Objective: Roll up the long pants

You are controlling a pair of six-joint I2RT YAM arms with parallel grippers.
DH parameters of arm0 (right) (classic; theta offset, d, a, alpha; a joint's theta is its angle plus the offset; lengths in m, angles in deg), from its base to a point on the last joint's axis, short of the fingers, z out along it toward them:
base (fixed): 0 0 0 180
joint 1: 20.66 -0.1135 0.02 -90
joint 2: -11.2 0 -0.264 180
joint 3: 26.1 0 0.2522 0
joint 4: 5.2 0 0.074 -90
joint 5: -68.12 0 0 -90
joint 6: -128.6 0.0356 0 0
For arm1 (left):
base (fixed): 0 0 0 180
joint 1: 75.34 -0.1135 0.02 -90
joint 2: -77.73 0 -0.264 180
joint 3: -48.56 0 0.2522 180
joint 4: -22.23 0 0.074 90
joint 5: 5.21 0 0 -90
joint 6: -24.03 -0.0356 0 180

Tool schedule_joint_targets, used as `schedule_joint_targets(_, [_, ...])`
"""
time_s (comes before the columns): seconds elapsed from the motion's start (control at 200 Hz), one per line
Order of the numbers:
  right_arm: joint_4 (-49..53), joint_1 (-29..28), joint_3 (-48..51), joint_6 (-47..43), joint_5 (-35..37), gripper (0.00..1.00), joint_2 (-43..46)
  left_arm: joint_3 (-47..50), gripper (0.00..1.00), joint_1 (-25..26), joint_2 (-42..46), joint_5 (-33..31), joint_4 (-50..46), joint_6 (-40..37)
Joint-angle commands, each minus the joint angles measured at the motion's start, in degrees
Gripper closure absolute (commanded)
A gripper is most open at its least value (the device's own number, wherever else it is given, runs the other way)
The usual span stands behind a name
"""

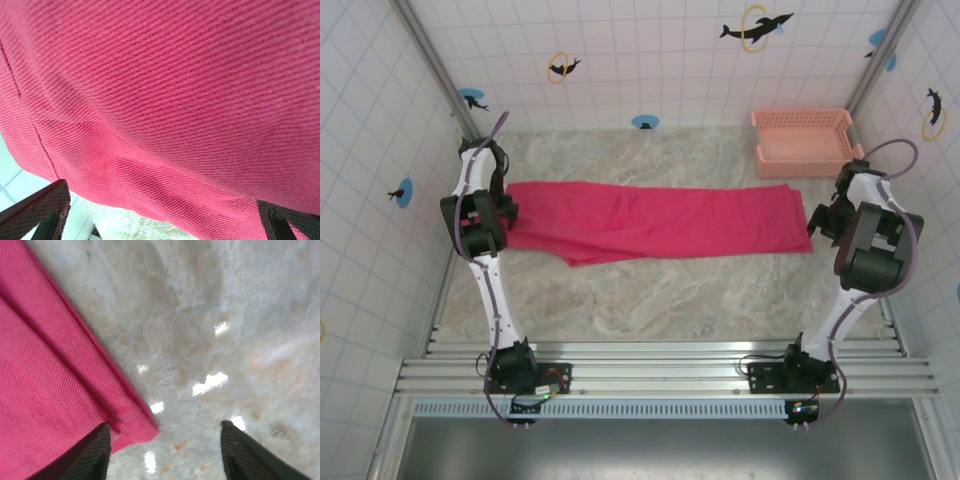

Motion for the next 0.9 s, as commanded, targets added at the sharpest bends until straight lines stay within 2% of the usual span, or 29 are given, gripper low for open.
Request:
schedule_joint_targets(0.0, [-1.45,1.27,1.9,2.63,-5.18,0.32,4.3,1.32,0.03,-1.27,-1.26,-1.23,1.12,-0.69])
schedule_joint_targets(0.08, [-0.6,1.72,2.68,2.37,-7.68,0.3,3.7,1.33,0.03,-1.29,-1.18,-0.72,1.03,-0.78])
schedule_joint_targets(0.245, [-3.16,1.88,5.85,4.33,-18.32,0.3,1.06,1.22,0.03,-1.29,-0.8,0.19,1.21,-0.99])
schedule_joint_targets(0.4, [-4.09,1.51,7.41,4.23,-17.94,0.31,-0.1,1.31,0.03,-1.1,-0.59,0.34,1.12,-1.0])
schedule_joint_targets(0.505, [-4.14,1.2,6.98,3.84,-18.3,0.35,-1.73,1.35,0.03,-0.86,-0.61,0.35,1.03,-1.08])
schedule_joint_targets(0.59, [-4.45,1.02,6.78,3.43,-17.82,0.42,-2.86,1.4,0.03,-0.77,-0.52,0.31,0.97,-1.08])
schedule_joint_targets(0.761, [-5.84,0.85,6.77,3.05,-17.58,0.63,-4.42,1.71,0.03,-0.2,-0.23,0.38,0.7,-1.08])
schedule_joint_targets(0.891, [-7.68,0.59,7.13,3.21,-17.05,0.87,-2.75,1.66,0.03,0.47,0.81,1.06,-0.39,0.08])
